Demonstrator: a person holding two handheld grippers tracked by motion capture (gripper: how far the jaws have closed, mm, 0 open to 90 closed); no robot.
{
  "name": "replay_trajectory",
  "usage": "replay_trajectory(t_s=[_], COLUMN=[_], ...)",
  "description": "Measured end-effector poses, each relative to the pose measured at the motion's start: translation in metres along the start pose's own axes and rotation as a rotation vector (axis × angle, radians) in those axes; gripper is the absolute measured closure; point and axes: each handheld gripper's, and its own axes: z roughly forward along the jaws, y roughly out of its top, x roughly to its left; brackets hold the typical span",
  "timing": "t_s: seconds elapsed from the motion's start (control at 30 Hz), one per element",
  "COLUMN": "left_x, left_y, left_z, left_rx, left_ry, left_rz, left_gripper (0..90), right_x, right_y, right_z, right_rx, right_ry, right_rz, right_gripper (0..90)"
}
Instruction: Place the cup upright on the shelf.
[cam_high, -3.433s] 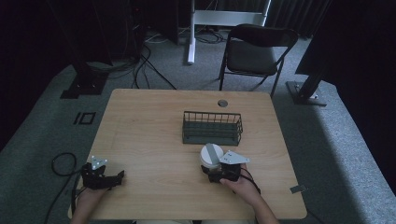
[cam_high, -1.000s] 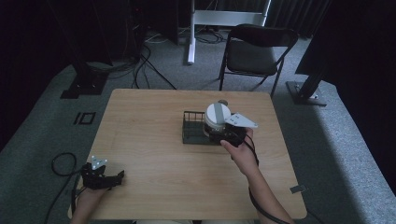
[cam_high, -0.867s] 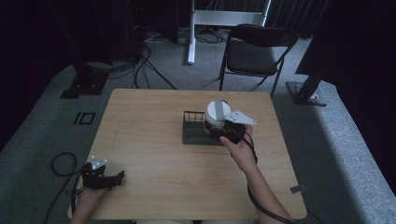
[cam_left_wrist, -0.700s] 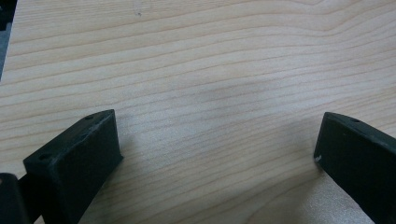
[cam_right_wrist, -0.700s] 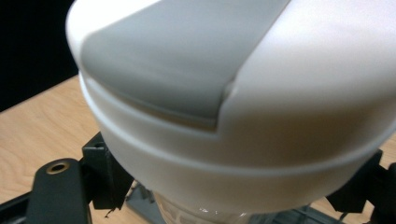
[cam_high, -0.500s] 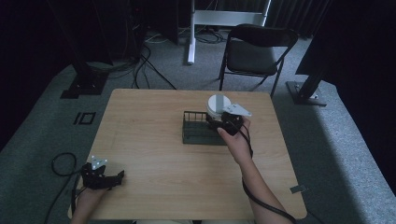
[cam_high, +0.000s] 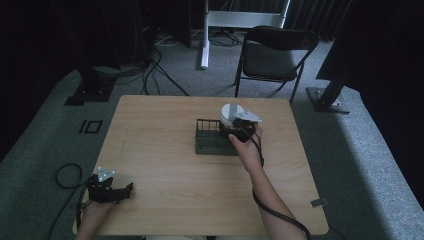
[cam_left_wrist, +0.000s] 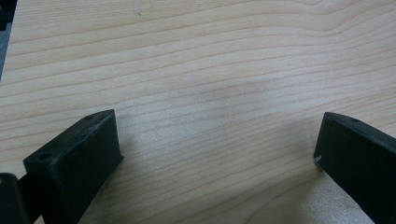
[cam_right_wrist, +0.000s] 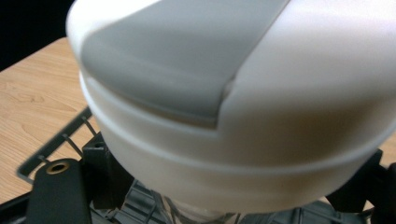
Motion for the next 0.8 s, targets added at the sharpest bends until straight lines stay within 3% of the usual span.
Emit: replay_trajectory(t_s=[0.33,0.8], left_x=[0.0,0.0], left_y=[0.0,0.0], left_z=[0.0,0.0], left_rx=[0.0,0.0], left_ry=[0.0,0.0], left_rz=[0.0,0.0], left_gripper=[0.6,0.6], right_x=[0.001,0.006], right_y=[-0.007,-0.009], right_z=[0.012,0.02], right_rx=[0.047,0.092], right_ry=[0.014,-0.013], right_rz=[0.012,-0.03], right_gripper=[18.5,18.5])
